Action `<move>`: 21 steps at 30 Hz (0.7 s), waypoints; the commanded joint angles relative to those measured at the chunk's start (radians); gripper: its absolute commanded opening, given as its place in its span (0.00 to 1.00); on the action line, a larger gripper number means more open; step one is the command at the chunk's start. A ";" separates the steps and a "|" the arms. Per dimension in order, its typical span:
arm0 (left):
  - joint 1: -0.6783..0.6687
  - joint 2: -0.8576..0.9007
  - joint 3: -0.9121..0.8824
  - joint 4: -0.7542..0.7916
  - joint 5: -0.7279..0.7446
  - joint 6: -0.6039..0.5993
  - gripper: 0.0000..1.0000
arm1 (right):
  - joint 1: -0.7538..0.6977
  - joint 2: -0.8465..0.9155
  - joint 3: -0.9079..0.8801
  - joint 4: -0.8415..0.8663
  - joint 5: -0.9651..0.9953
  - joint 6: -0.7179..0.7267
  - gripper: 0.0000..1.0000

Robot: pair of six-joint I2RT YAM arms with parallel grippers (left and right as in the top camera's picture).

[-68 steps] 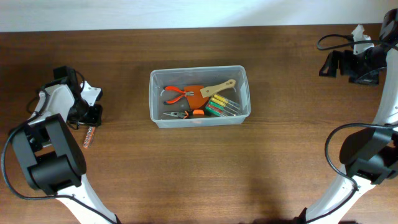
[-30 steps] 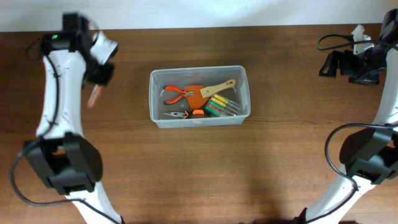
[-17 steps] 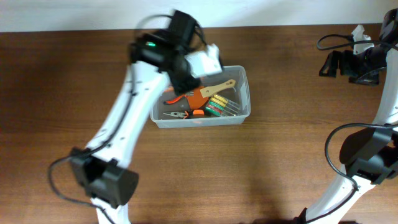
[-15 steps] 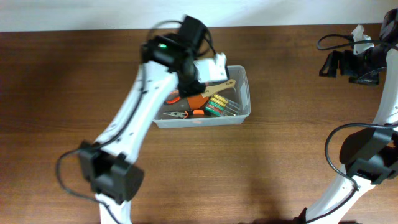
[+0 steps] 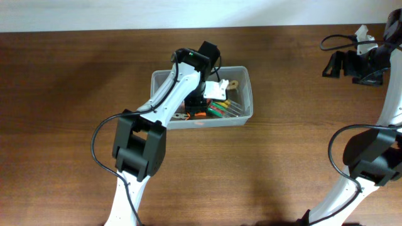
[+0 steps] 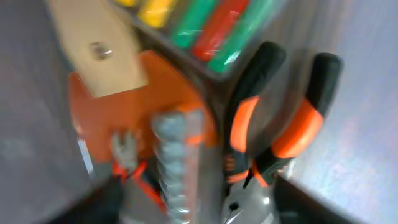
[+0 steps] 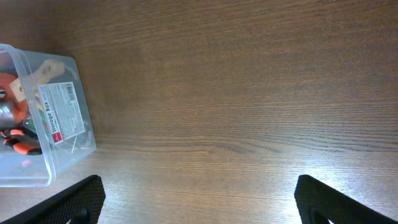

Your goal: Pack container

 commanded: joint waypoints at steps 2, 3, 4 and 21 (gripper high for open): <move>0.005 -0.034 0.100 0.002 -0.071 -0.222 0.99 | 0.000 0.004 -0.005 0.002 -0.013 -0.003 0.98; 0.006 -0.047 0.139 -0.011 -0.075 -0.268 0.99 | 0.000 0.004 -0.005 0.002 -0.013 -0.003 0.98; 0.008 -0.060 0.171 -0.029 -0.075 -0.291 0.99 | 0.000 0.004 -0.005 0.002 -0.013 -0.002 0.98; 0.239 -0.364 0.554 -0.354 -0.281 -0.916 0.99 | 0.000 0.004 -0.005 0.002 -0.013 -0.003 0.98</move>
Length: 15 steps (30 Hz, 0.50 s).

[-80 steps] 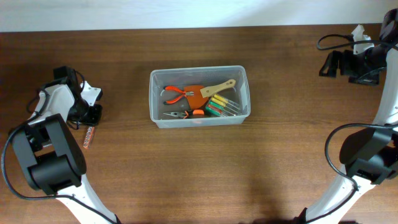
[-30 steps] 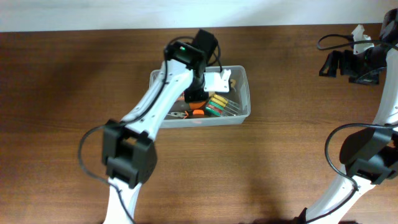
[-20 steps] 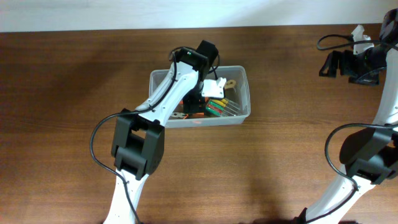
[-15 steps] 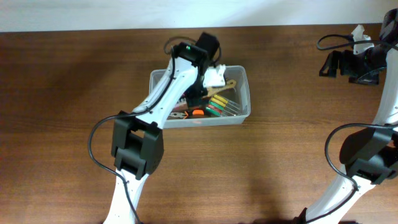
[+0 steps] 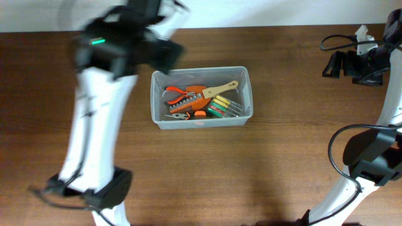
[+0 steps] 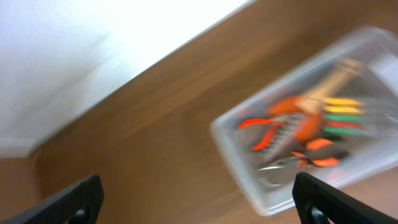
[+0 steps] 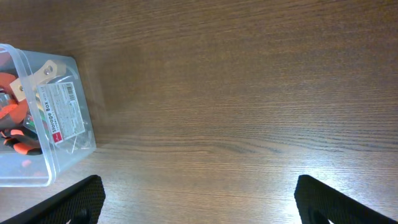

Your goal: Pack container

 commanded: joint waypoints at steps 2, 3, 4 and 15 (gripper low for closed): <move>0.133 0.006 -0.006 -0.047 -0.131 -0.163 0.99 | 0.002 0.005 -0.005 0.002 -0.013 -0.003 0.98; 0.153 0.006 -0.006 -0.053 -0.130 -0.163 0.99 | 0.004 0.005 -0.005 0.002 -0.013 -0.003 0.98; 0.177 0.007 -0.006 -0.060 -0.130 -0.163 0.99 | 0.010 -0.003 -0.005 0.002 -0.013 -0.003 0.98; 0.327 0.006 -0.008 -0.075 -0.124 -0.162 0.99 | 0.194 -0.269 -0.005 0.002 -0.013 -0.003 0.98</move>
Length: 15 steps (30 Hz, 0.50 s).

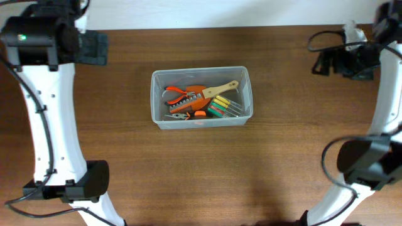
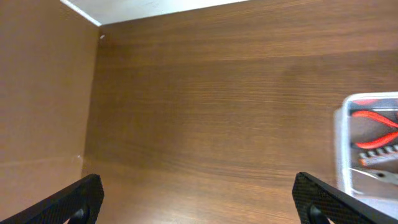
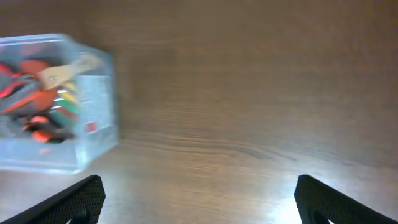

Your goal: Pack container

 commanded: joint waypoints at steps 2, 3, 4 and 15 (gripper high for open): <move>0.010 -0.003 0.000 -0.001 -0.013 -0.017 0.99 | 0.113 -0.210 0.008 -0.002 -0.013 -0.002 0.98; 0.010 -0.003 0.000 -0.001 -0.013 -0.017 0.99 | 0.142 -0.244 0.008 -0.002 -0.013 -0.002 0.98; 0.010 -0.003 0.000 -0.001 -0.013 -0.017 0.99 | 0.170 -0.276 0.008 -0.002 -0.013 -0.002 0.98; 0.010 -0.003 0.000 -0.001 -0.013 -0.017 0.99 | 0.361 -0.696 -0.018 0.003 -0.009 -0.012 0.98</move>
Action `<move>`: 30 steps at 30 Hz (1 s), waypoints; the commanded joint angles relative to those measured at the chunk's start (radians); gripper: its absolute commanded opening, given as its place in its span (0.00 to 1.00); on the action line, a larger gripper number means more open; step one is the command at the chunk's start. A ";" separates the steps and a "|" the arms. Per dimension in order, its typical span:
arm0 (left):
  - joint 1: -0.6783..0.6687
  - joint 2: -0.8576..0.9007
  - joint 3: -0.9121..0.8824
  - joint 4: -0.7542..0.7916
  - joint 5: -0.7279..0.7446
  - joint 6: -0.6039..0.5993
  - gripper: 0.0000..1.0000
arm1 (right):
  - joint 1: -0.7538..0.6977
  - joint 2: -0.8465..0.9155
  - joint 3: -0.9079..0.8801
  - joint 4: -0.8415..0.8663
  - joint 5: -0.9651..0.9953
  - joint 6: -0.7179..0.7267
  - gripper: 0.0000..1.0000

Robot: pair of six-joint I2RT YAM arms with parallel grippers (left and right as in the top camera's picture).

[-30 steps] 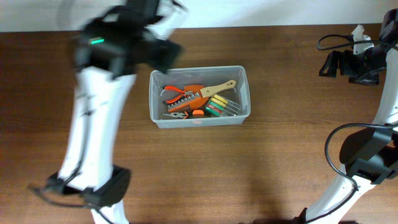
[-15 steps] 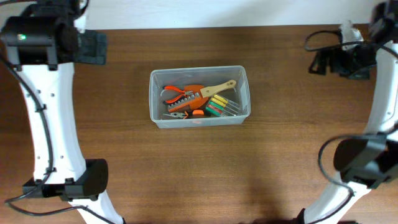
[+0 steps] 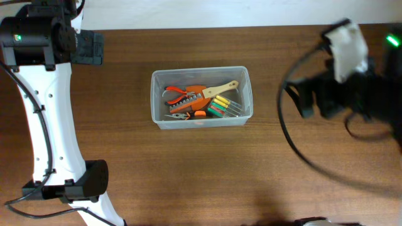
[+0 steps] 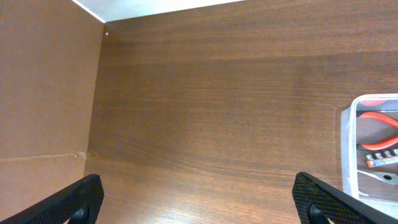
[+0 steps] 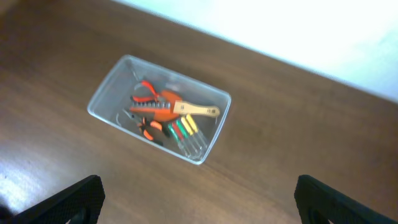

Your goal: Pack container

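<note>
A clear plastic container (image 3: 201,97) sits mid-table, holding red pliers (image 3: 178,94), an orange tool, a wooden-handled brush (image 3: 221,88) and coloured screwdrivers (image 3: 220,107). My left gripper (image 3: 90,48) hangs at the back left, well away from the container; in the left wrist view it (image 4: 199,205) is open and empty, and only the container's left end (image 4: 368,149) shows. My right gripper (image 3: 312,98), blurred, is right of the container. From high up, the right wrist view takes in the whole container (image 5: 160,107), with the gripper (image 5: 199,205) open and empty.
The brown wooden table (image 3: 201,169) ends in a white wall along the back. A brown side panel (image 4: 43,93) stands at the table's left end. My right arm's cable loops at the right (image 3: 286,119).
My right arm has moved from the back right corner in toward the container's right side, and its camera now sees the whole container from high up. The left arm has barely shifted.
At first my left gripper was low inside the container, right over the pliers and orange tool, with the right arm parked at the back right. Then the left arm was up and away to the back left, empty. Now the right arm has moved toward the container.
</note>
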 commanded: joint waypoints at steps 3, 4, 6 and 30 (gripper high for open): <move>0.002 -0.003 0.001 -0.001 -0.007 -0.016 0.99 | 0.007 -0.242 -0.112 0.082 0.079 -0.085 0.98; 0.002 -0.003 0.001 -0.001 -0.007 -0.016 0.99 | 0.007 -0.289 -0.163 0.129 0.087 -0.098 0.98; 0.002 -0.003 0.001 -0.001 -0.007 -0.016 0.99 | 0.005 -0.393 -0.301 0.246 0.097 -0.105 0.98; 0.002 -0.003 0.001 -0.001 -0.007 -0.016 0.99 | -0.130 -1.390 -2.059 0.948 0.103 0.076 0.98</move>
